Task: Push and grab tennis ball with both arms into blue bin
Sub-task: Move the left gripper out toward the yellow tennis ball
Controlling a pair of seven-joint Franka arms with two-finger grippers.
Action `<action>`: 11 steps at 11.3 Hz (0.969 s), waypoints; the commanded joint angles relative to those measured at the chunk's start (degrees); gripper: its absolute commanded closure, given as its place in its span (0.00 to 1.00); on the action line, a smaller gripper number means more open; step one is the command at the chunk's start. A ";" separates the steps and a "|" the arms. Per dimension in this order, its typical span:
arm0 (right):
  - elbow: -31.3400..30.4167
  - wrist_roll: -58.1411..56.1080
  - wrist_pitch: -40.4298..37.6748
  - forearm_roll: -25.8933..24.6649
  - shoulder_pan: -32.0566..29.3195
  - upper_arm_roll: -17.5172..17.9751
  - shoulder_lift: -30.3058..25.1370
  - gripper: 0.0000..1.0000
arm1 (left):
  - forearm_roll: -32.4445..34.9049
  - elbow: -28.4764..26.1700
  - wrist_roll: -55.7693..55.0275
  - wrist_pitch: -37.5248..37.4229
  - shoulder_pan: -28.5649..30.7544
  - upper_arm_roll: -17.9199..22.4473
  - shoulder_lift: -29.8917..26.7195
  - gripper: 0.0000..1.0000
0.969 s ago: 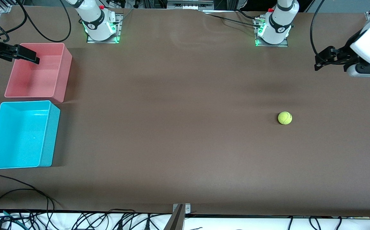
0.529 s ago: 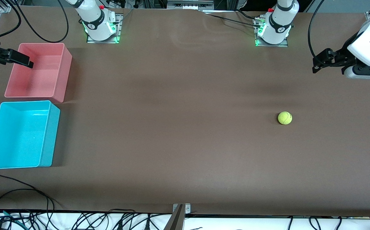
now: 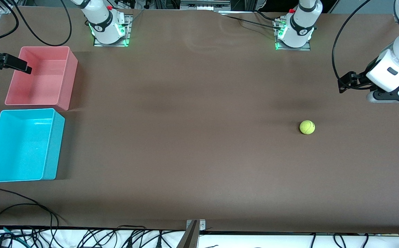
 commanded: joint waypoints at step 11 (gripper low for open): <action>0.92 0.14 -0.23 0.10 -0.01 -0.59 1.06 0.00 | -3.30 -27.89 3.35 33.40 1.40 1.81 0.53 0.00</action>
